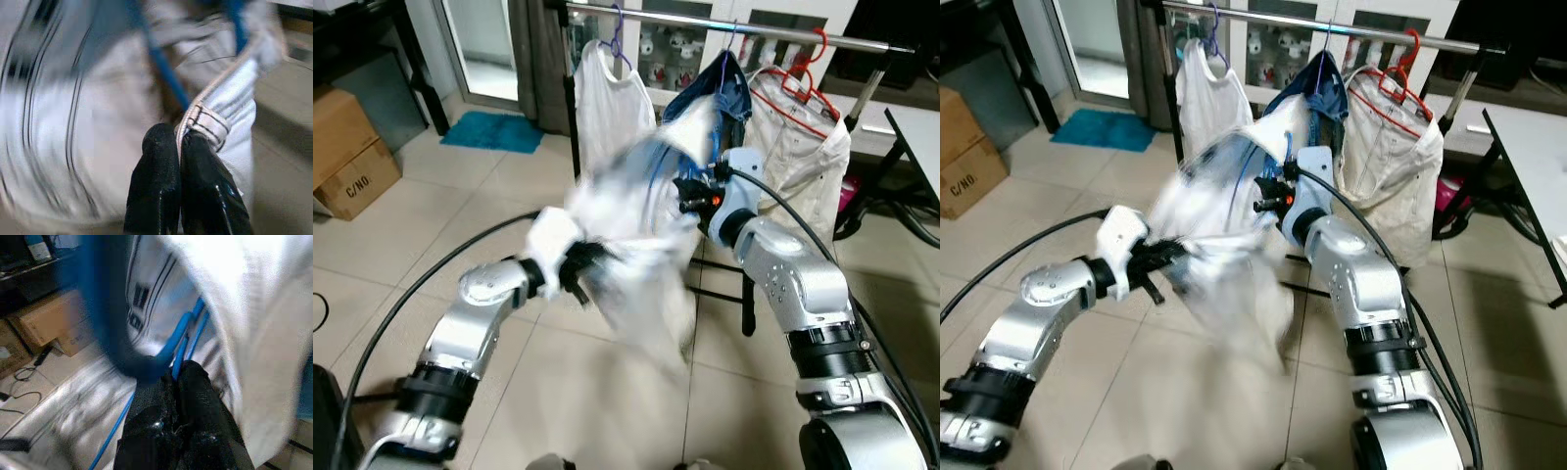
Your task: Hang hanger
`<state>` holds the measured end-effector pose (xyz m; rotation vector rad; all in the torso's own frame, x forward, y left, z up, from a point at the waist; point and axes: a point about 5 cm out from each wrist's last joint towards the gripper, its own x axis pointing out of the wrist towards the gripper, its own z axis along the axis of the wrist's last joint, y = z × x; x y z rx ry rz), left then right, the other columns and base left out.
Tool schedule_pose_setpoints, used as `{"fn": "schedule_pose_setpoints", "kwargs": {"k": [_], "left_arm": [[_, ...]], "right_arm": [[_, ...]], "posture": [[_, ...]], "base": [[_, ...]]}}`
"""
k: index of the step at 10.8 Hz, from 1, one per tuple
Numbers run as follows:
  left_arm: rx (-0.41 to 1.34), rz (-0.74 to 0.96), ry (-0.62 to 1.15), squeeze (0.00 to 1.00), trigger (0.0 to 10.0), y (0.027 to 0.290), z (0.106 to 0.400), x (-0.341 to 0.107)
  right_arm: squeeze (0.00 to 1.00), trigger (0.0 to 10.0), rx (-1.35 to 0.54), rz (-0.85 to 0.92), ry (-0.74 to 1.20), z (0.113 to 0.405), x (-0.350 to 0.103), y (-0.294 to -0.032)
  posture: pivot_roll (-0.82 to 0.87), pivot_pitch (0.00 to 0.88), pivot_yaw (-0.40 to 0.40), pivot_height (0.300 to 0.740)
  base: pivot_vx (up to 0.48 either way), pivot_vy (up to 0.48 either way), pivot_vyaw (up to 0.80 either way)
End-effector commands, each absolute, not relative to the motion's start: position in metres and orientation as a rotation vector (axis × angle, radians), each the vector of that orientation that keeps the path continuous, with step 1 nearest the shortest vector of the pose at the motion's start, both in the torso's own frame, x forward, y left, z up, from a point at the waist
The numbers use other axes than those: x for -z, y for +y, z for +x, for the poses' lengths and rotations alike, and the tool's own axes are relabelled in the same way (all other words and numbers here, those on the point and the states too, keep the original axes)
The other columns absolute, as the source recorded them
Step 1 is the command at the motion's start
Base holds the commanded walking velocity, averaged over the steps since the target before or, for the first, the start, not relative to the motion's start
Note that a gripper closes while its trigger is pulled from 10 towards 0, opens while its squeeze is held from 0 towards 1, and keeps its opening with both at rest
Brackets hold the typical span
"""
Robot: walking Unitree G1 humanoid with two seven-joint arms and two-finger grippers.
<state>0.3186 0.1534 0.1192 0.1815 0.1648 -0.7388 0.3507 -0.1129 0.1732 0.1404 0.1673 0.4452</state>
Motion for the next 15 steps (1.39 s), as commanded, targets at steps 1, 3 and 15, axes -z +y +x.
{"fn": "schedule_pose_setpoints", "kwargs": {"k": [1, 3, 15], "left_arm": [[0.595, 0.196, 0.155, 0.00, 0.0, 0.179, 0.325, -0.123], [0.626, 0.231, 0.184, 0.00, 0.0, 0.174, 0.325, -0.112], [1.200, 0.273, -0.075, 0.00, 0.9, 0.052, 0.326, -0.161]], "right_arm": [[0.00, 10.0, -0.381, 0.107, 0.126, 0.352, -0.181, -0.133], [0.00, 10.0, -0.415, 0.103, 0.134, 0.347, -0.178, -0.130], [0.00, 10.0, -0.420, -0.070, 0.357, 0.349, -0.132, -0.116]], "posture": [[-0.08, 0.000, 0.013, 0.740], [-0.08, 0.000, 0.017, 0.740], [-0.08, 0.010, 0.012, 0.740]], "base": [[0.000, 0.000, 0.00], [0.000, 0.000, 0.00], [0.000, 0.000, 0.00]]}}
